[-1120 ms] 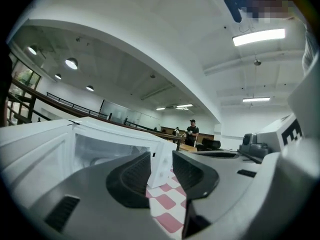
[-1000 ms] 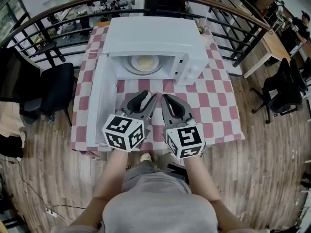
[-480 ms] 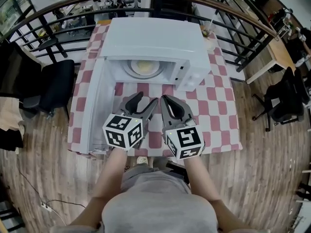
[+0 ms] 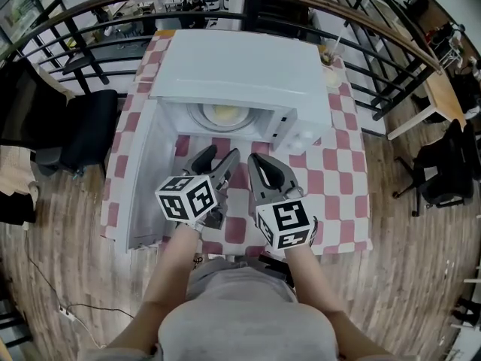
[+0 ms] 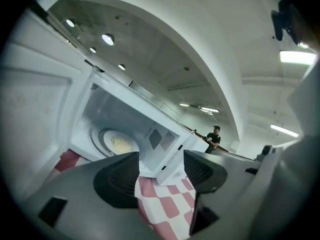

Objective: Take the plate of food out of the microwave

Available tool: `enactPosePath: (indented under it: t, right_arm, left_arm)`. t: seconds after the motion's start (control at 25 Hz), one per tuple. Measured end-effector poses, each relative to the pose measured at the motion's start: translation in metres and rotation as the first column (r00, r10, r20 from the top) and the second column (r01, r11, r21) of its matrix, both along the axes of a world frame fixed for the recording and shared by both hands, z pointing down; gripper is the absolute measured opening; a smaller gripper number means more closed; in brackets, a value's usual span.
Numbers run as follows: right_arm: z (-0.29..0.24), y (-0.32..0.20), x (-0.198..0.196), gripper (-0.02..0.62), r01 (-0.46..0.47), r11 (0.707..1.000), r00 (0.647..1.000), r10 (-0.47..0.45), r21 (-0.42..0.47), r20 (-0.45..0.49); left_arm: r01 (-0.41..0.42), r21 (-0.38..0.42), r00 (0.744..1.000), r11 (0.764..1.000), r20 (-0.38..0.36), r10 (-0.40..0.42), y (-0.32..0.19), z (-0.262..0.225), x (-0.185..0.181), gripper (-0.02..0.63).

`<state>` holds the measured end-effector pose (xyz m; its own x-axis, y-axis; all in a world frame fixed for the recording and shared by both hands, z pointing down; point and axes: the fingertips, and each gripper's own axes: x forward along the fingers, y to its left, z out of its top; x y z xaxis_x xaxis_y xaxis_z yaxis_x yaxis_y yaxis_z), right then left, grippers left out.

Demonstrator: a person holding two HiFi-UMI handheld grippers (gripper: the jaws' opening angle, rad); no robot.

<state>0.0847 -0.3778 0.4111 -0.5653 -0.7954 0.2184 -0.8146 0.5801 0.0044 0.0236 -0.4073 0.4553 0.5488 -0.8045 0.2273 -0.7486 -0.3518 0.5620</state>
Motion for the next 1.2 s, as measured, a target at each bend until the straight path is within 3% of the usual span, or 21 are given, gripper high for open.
enactPosePath:
  t: [0.2,0.44,0.72,0.88,1.08,1.2]
  right_arm:
    - [0.005,-0.012,0.005,0.026,0.012,1.000,1.000,-0.012,-0.011,-0.007]
    - [0.010,-0.027,0.010,0.026,0.015,0.999,1.000,-0.015,-0.035,0.001]
    - [0.016,-0.039,0.008,0.026,0.036,0.998,0.999,-0.036,-0.050,0.011]
    - [0.021,-0.044,0.008,0.026,0.049,0.997,0.999,-0.048,-0.063,0.007]
    - [0.026,-0.053,0.009,0.026,0.053,0.996,0.999,-0.053,-0.078,0.006]
    - [0.031,-0.057,0.008,0.026,0.056,0.994,0.998,-0.056,-0.088,0.008]
  left_arm:
    - [0.112,-0.098,0.978,0.989,-0.163,-0.127,-0.021,0.015,-0.010,0.305]
    - [0.143,-0.172,0.939,0.975,-0.286,-0.189,-0.041,0.030,-0.010,0.321]
    - [0.179,-0.293,0.898,0.939,-0.340,-0.278,-0.061,0.064,-0.012,0.288]
    - [0.198,-0.379,0.844,0.904,-0.403,-0.354,-0.071,0.084,-0.015,0.291]
    - [0.207,-0.521,0.726,0.828,-0.485,-0.487,-0.078,0.114,-0.018,0.316]
    - [0.211,-0.560,0.690,0.801,-0.495,-0.528,-0.083,0.127,-0.021,0.324]
